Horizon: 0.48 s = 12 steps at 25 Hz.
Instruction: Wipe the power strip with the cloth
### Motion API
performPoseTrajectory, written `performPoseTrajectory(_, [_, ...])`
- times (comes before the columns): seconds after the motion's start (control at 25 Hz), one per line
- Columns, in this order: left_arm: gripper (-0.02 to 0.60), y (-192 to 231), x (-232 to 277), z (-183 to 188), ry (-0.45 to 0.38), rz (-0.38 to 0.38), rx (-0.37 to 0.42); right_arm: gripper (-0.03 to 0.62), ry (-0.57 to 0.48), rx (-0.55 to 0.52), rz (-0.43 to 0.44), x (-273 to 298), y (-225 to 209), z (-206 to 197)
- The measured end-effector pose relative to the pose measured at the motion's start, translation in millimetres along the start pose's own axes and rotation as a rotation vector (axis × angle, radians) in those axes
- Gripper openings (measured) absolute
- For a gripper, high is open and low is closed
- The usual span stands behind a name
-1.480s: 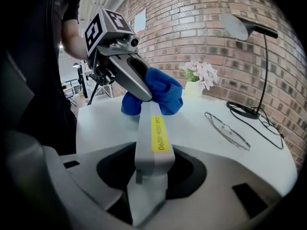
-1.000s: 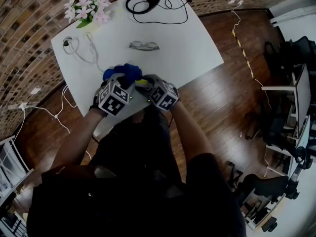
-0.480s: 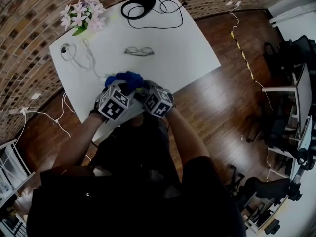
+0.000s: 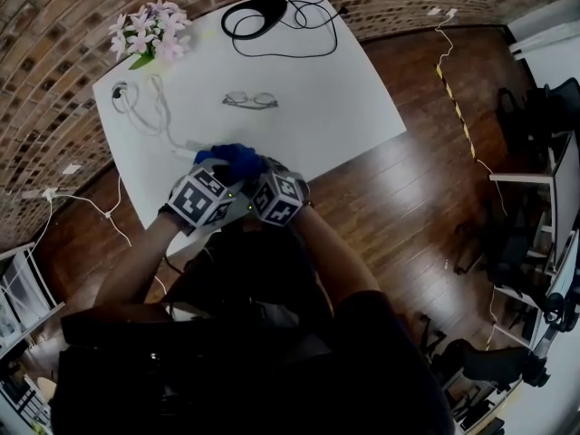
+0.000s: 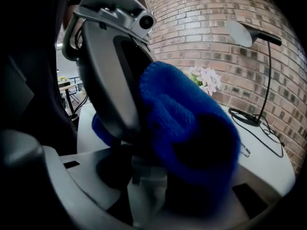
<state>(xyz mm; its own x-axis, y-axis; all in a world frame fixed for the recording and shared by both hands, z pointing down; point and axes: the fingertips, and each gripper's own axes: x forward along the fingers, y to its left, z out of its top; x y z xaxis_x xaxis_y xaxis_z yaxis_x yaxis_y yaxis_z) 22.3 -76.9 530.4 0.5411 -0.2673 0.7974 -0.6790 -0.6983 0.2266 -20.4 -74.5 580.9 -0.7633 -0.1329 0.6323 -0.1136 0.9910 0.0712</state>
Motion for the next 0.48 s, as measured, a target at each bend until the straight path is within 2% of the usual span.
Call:
performPoseTrajectory(0.2, [0.11,-10.5,6.4,2.7,-0.001,-0.006,-0.013,0.166,-0.015,-0.027,-0.002,1.4,-0.7,0.3])
performPoseTrajectory(0.48, [0.112,-12.4,10.5,8.1,-0.021,-0.081,-0.074,0.166,-0.006,-0.019,0.015,1.4,-1.1,0.6])
